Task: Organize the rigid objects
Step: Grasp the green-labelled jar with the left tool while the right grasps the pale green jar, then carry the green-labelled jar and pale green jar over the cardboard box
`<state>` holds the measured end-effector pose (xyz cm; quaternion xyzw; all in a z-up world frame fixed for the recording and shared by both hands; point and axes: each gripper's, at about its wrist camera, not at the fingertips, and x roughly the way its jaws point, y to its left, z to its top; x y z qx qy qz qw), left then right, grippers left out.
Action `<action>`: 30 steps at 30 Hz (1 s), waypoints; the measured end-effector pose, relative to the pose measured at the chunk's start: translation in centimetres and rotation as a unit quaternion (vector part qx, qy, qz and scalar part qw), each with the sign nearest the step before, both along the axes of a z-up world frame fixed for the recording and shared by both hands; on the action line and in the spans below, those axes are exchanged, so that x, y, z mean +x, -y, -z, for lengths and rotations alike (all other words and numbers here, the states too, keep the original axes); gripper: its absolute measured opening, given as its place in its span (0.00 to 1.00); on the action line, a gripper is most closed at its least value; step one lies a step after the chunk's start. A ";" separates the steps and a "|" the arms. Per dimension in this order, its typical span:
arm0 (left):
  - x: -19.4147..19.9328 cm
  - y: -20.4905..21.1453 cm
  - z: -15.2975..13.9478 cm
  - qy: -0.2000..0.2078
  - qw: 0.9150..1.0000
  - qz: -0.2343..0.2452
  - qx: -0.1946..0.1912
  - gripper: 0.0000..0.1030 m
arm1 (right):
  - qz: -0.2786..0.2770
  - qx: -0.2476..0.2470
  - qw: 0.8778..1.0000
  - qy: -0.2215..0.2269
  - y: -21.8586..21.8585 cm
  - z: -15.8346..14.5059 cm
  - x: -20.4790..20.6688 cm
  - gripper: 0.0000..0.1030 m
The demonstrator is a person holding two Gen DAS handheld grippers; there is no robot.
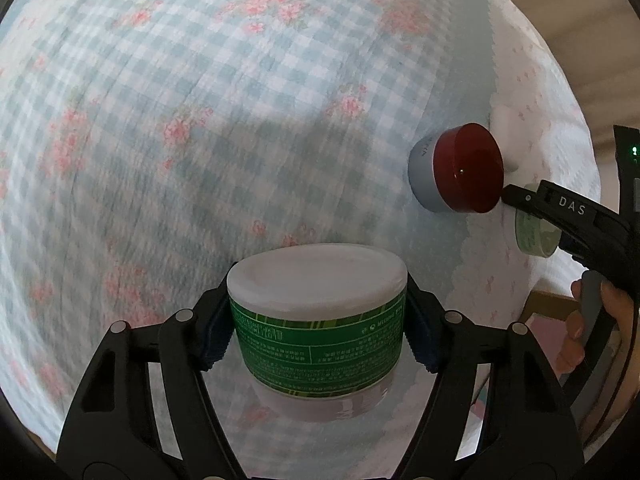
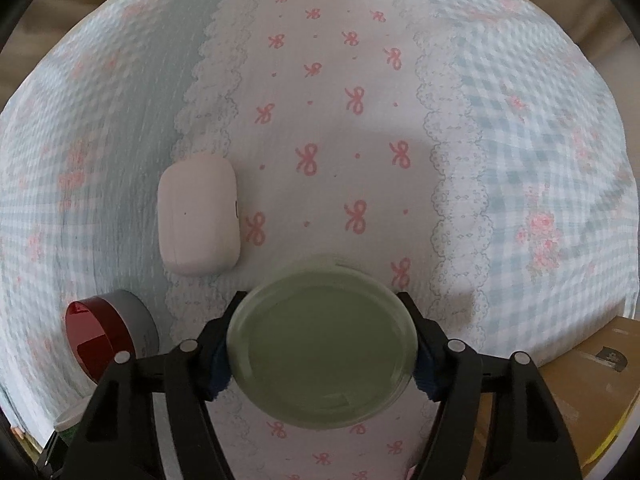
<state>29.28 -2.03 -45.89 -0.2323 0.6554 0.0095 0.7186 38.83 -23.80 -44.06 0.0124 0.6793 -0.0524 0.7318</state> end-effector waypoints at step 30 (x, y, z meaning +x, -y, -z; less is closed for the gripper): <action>-9.1 -3.4 -21.0 0.172 0.980 0.096 -0.018 0.66 | 0.007 0.076 0.992 0.097 -4.4 -20.6 -16.2 0.64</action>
